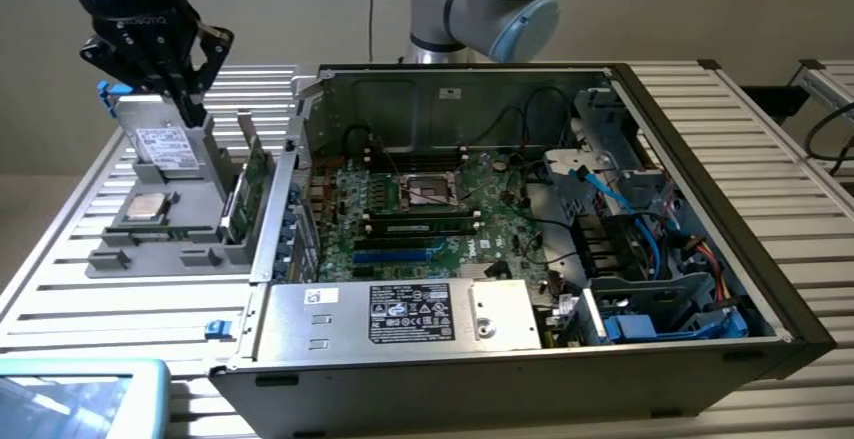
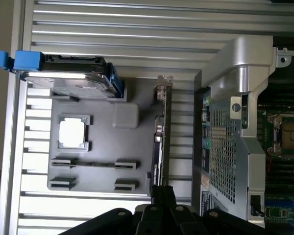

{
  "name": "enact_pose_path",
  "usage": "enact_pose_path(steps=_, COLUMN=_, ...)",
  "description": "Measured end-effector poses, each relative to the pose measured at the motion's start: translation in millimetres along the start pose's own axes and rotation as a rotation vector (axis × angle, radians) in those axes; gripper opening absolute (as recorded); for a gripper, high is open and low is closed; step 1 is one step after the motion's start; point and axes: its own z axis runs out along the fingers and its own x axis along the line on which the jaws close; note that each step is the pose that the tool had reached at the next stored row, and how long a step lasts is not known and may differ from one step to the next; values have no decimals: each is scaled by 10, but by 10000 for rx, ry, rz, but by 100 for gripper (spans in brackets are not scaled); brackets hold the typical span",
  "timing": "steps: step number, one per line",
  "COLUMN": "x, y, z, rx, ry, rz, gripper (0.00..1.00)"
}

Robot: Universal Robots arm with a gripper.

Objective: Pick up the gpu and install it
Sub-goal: 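Pick up the gpu and move the gpu toward the slot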

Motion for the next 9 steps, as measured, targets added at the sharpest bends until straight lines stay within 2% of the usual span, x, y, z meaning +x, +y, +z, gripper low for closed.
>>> enact_pose_path(steps=4, x=0, y=0, z=12, rx=-33, ry=-5, rz=113, gripper=13)
enact_pose_path(steps=7, x=0, y=-1, z=22, rx=-34, ry=-7, rz=129, gripper=31)
enact_pose_path(steps=8, x=1, y=-1, z=29, rx=-34, ry=-8, rz=133, gripper=31)
enact_pose_path(steps=9, x=1, y=-3, z=45, rx=-34, ry=-8, rz=146, gripper=37)
